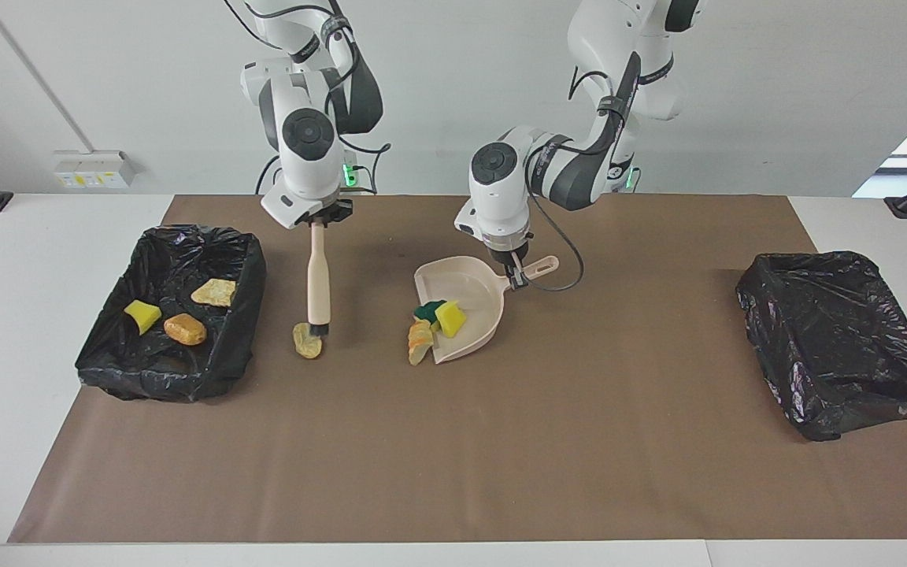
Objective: Sweep and dump trash in bin
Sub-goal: 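Sweep the remaining bread pieces into the dustpan with the right gripper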
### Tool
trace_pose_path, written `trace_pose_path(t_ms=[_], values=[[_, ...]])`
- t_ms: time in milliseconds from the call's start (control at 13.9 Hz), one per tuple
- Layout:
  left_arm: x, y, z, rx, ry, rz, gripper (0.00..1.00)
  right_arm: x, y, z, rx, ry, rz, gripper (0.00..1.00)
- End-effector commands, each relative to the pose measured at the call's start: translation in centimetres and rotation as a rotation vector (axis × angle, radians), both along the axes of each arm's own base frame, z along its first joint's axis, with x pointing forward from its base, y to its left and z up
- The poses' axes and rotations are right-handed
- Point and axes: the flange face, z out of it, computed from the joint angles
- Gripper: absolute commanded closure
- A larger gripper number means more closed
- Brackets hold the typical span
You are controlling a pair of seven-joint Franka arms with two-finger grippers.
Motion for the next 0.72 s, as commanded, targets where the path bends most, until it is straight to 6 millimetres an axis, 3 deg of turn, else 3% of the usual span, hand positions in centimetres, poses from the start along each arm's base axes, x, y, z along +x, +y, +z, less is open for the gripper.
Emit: trace_pose_path(t_ms=[0, 144, 432, 648], values=[[0.4, 1.1, -0.2, -0.013, -0.026, 0.022, 1.00, 0.1, -3.4, -0.9, -0.007, 0.009, 0.069, 1.00], [1.4, 2.0, -0.2, -0.018, -0.034, 0.034, 1.00, 0.4, -4.4, -2.6, -0.002, 0.007, 0.088, 1.00], [0.8, 1.7, -0.3, -0.008, -0.030, 0.021, 1.00, 0.5, -4.4, -5.3, 0.037, 0.005, 0.111, 1.00], [0.5, 1.7, -0.3, -0.002, -0.024, 0.019, 1.00, 0.6, -1.1, -6.9, 0.136, 0.008, 0.032, 1.00]])
